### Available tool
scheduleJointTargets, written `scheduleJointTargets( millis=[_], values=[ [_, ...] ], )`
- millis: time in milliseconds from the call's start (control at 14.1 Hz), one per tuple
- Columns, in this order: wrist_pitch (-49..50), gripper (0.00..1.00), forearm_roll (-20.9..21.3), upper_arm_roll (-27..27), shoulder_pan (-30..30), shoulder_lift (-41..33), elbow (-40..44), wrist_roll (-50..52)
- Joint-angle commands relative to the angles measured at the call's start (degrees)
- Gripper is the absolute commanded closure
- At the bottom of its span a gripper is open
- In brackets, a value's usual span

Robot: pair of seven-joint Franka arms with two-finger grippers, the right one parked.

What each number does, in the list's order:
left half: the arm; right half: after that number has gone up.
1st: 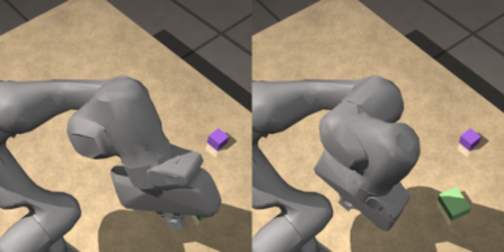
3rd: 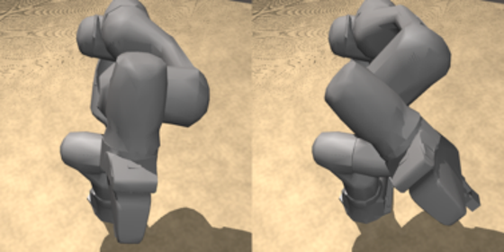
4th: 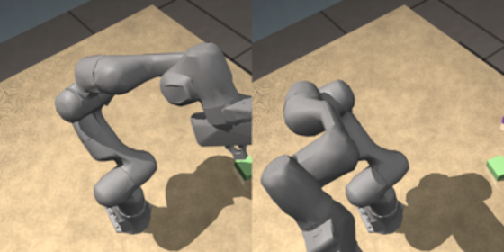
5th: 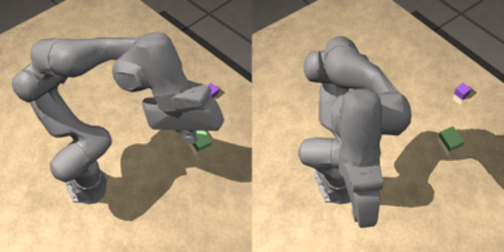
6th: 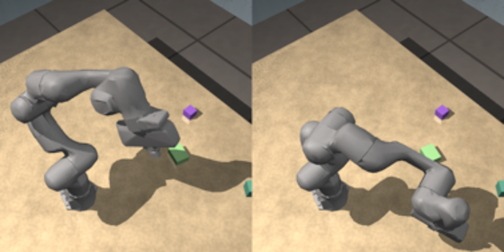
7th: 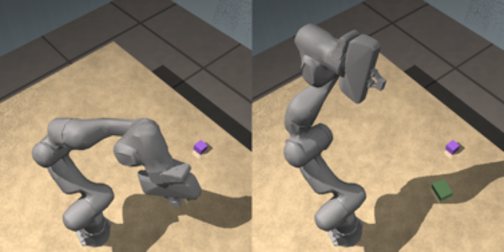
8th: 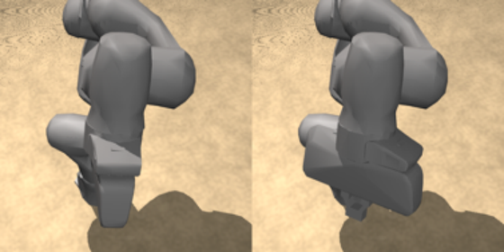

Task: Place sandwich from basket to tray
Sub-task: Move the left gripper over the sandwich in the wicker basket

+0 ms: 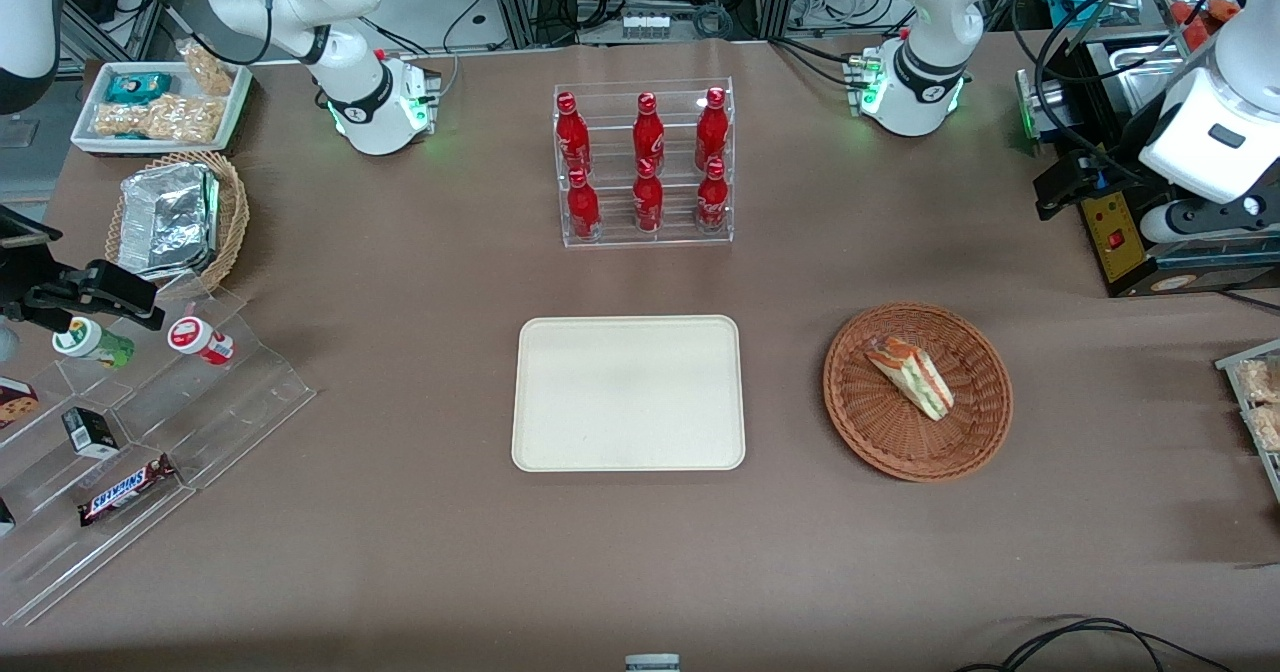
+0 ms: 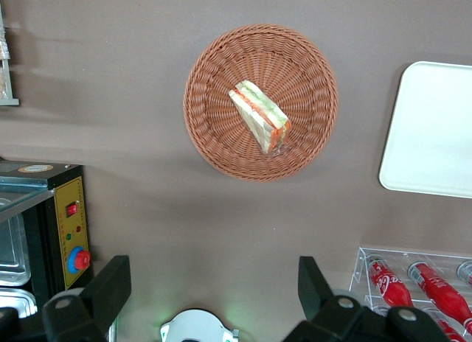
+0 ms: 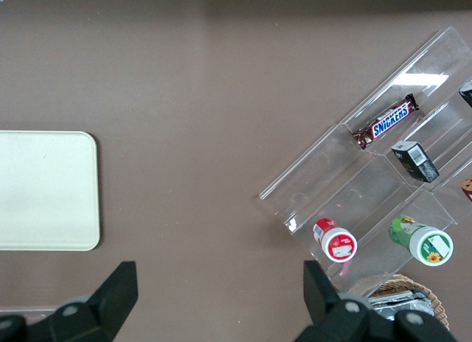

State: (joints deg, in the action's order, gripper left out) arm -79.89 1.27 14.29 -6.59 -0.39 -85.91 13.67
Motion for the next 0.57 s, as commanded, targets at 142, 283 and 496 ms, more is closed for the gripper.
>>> scheduleJointTargets(
  millis=[142, 283, 496],
  values=[
    [0.3, 0.00, -0.7, -0.1, -0.6, -0.6, 0.3, -0.6],
    [0.3, 0.00, -0.6, -0.2, -0.6, 0.0, 0.0, -0.1],
    [4.5, 0.00, 0.2, -0.2, -0.5, 3.2, -0.5, 0.6]
  ],
)
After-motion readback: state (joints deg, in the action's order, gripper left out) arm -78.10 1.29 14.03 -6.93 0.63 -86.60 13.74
